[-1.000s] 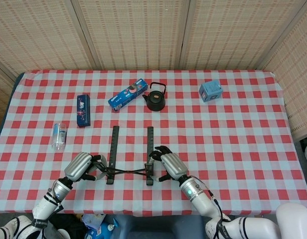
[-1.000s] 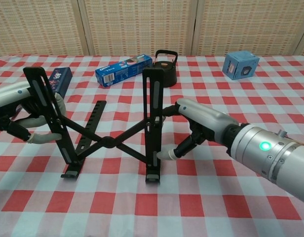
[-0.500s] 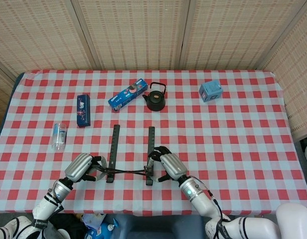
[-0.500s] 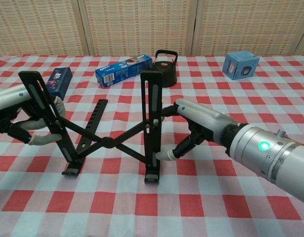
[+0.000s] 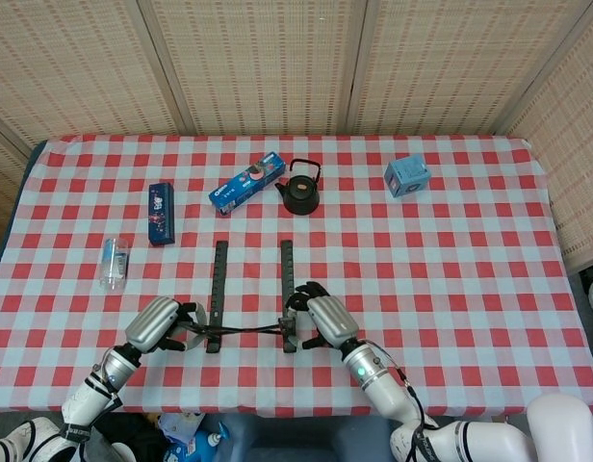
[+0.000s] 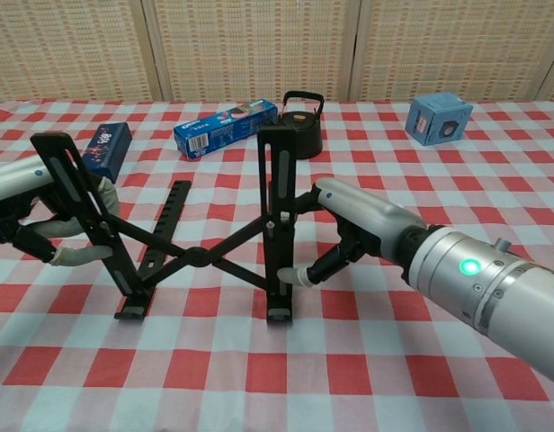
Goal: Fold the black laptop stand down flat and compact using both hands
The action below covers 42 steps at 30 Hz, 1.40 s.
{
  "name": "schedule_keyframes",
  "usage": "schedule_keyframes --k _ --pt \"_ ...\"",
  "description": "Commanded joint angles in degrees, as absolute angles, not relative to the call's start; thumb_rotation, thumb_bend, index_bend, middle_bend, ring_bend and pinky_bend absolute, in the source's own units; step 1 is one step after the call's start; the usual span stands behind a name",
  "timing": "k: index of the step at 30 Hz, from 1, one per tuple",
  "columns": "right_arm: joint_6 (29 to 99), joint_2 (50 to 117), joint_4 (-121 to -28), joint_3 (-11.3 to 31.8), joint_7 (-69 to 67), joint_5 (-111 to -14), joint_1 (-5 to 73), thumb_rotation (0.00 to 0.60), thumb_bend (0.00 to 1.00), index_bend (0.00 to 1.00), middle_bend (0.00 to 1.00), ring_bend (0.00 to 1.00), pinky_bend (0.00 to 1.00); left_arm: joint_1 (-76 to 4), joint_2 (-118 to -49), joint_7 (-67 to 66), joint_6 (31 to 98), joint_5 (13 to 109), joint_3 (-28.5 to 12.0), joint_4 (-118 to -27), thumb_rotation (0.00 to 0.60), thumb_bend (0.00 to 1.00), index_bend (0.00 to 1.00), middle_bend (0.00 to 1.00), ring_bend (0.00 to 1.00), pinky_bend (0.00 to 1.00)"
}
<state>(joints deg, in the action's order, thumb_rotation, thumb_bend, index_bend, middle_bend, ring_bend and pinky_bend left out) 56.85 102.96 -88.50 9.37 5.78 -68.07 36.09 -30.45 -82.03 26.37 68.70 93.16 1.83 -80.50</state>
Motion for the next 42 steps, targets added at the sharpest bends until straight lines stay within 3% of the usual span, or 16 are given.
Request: schedule_keyframes --k 1,14,25,28,32,35,38,42 --pt "57.0 103.1 -88.6 9.4 6.2 -67.9 36.0 0.600 0.22 0.58 0.33 0.14 0.07 -30.4 -82.0 26.3 68.8 93.3 1.9 -80.6 0.600 0.33 0.59 0.97 0.88 0.93" --pt "57.4 103.0 -89.2 9.7 6.5 -67.7 35.7 0.600 0.30 0.62 0.37 0.16 0.08 -30.6 -81.5 26.4 68.7 93.5 1.9 -80.9 0.600 0.33 0.59 0.97 0.88 0.93" --pt "57.1 102.0 -90.2 9.7 6.6 -67.2 35.4 0.600 0.30 0.64 0.37 0.16 0.08 -30.8 -80.6 26.0 68.6 94.0 2.1 -81.5 0.599 0.33 0.57 0.97 0.88 0.93" --pt "56.8 101.3 -91.1 9.8 6.6 -66.8 35.4 0.600 0.28 0.62 0.34 0.16 0.08 -30.6 -80.3 25.9 69.1 94.1 2.1 -81.8 0.527 0.32 0.52 0.96 0.86 0.93" --pt "56.0 100.3 -92.2 9.6 7.3 -66.4 35.7 0.600 0.23 0.50 0.30 0.16 0.08 -30.8 -79.1 25.2 68.1 94.0 2.5 -82.9 0.359 0.32 0.40 0.86 0.79 0.92" --pt "55.5 99.6 -93.1 9.7 7.3 -66.0 35.8 0.600 0.18 0.36 0.25 0.14 0.08 -30.6 -78.9 24.7 68.4 94.0 2.6 -83.4 0.304 0.32 0.35 0.76 0.71 0.91" --pt "55.7 98.9 -94.1 10.0 7.0 -66.1 35.8 0.600 0.13 0.24 0.21 0.11 0.08 -30.2 -78.2 24.0 68.7 94.0 2.8 -84.1 0.247 0.32 0.30 0.61 0.57 0.88" --pt "56.5 97.8 -95.6 10.6 6.2 -66.8 35.6 0.600 0.10 0.14 0.17 0.09 0.08 -29.8 -77.2 23.8 69.6 94.2 2.8 -85.2 0.238 0.32 0.25 0.42 0.38 0.71"
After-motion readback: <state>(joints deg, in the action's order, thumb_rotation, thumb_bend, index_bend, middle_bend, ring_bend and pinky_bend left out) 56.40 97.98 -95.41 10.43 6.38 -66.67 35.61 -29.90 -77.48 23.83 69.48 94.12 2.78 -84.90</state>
